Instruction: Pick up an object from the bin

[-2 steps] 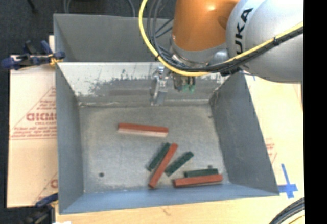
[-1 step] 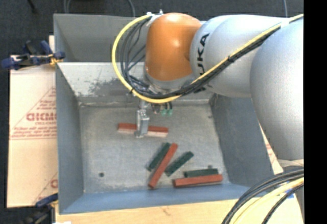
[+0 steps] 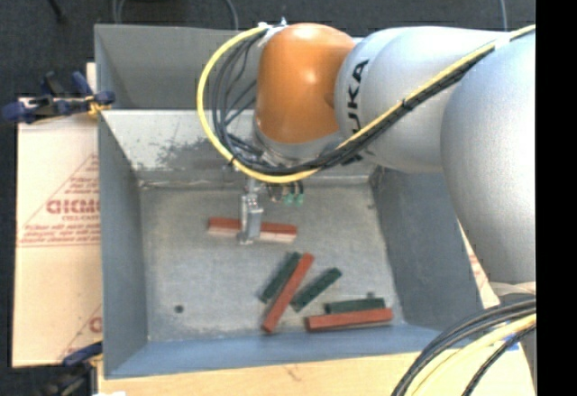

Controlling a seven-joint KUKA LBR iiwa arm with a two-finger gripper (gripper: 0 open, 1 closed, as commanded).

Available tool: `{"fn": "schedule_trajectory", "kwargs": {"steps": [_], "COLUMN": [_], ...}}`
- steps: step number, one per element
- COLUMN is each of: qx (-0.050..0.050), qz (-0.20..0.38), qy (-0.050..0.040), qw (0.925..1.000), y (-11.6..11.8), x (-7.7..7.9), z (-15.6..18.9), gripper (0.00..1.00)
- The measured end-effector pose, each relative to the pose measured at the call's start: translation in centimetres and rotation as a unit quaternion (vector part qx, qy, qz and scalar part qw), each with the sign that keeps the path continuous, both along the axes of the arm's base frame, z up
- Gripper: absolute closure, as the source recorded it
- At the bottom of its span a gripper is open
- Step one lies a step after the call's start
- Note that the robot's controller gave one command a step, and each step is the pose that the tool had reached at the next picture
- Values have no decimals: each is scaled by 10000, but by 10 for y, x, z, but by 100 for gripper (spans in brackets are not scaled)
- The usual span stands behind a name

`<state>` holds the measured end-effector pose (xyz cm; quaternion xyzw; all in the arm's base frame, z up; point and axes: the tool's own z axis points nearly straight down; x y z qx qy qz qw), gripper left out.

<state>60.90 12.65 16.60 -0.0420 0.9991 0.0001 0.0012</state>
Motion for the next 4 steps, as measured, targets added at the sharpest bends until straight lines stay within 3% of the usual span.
{"fn": "schedule_trajectory", "kwargs": {"steps": [1, 2, 3, 4], "qx": [12, 13, -10, -6], "qz": [-578, -580, -413, -209], "qy": [-6, -6, 22, -17], "qw": [9983, 9983, 9991, 9998], "y": [-14, -14, -16, -24], "x": [-11, -11, -1, 31], "z": [-94, -94, -43, 90], "gripper": [100, 100, 100, 100]}}
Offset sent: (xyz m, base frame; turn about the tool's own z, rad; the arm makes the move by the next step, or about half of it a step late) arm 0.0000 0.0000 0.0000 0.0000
